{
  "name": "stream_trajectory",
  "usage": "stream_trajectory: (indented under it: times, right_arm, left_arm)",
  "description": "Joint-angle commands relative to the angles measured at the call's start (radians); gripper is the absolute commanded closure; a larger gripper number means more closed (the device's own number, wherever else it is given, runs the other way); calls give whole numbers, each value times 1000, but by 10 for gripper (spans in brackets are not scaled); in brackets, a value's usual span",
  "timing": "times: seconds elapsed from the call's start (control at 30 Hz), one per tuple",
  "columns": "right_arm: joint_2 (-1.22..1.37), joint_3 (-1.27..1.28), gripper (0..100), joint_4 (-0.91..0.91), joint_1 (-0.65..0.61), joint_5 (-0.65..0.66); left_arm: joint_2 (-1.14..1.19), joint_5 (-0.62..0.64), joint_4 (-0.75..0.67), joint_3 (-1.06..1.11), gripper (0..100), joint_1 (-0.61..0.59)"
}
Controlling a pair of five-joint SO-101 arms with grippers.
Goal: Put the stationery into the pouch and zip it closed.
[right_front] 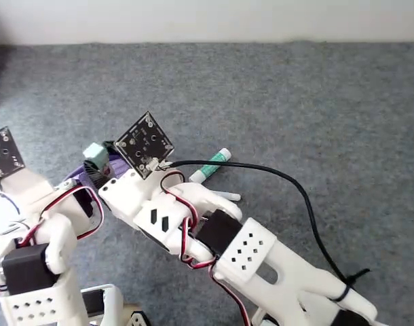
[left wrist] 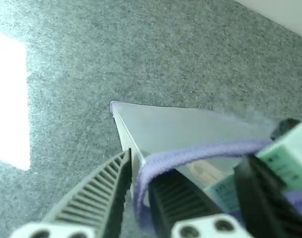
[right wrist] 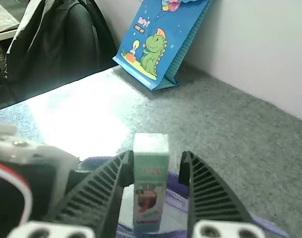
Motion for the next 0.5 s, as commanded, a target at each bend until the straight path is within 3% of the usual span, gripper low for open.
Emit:
stream_trajectory:
  times: [0.0, 0.3, 0.47]
  right_arm:
    - [-68, -2, 857, 56, 27, 9]
    - [-156, 3, 875, 76, 30, 11]
    - [-246, 2, 876, 219, 147, 5]
  left_arm:
    - [11, 12, 0, -50, 987, 2]
    - [14, 12, 0, -50, 987, 2]
    - [11, 12, 0, -48, 987, 2]
